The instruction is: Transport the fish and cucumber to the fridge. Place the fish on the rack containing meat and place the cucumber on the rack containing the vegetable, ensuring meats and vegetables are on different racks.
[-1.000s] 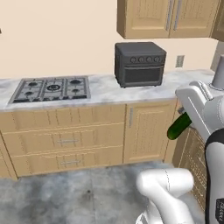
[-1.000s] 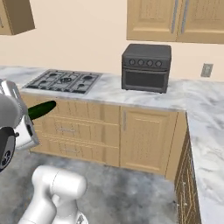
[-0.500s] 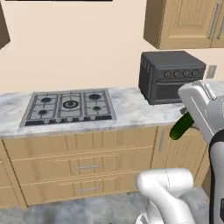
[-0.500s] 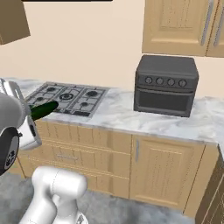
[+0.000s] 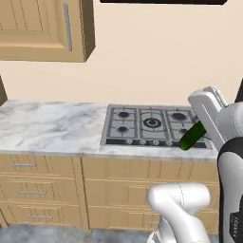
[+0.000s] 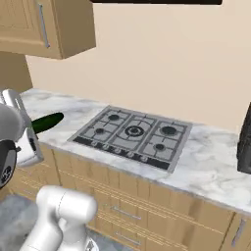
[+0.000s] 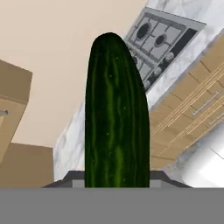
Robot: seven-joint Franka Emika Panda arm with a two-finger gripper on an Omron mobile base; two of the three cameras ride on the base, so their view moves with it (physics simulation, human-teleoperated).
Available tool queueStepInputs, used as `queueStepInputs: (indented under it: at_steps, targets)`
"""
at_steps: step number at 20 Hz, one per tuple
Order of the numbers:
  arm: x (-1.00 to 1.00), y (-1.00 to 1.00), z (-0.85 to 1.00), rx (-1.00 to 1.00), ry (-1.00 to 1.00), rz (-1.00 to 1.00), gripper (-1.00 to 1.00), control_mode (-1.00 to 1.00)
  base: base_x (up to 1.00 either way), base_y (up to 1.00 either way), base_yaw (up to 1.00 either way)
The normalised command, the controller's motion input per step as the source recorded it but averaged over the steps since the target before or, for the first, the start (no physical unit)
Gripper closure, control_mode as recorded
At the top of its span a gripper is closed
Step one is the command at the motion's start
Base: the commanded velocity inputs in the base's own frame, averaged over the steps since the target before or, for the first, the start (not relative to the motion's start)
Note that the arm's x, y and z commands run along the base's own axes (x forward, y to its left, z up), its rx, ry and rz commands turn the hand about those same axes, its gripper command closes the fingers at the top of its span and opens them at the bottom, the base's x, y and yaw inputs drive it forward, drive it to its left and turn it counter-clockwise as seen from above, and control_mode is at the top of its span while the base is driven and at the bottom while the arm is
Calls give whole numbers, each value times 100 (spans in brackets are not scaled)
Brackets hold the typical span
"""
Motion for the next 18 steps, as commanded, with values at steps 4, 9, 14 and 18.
queueStepInputs:
  at_steps: [4,9,14,18]
  targets:
    - [0,0,0,0,0,0,100,100,0,35,99]
    - [0,0,0,0,0,0,100,100,0,21,100]
    - [0,0,0,0,0,0,100,100,0,18,100]
    - [0,0,0,0,0,0,100,100,17,11,100]
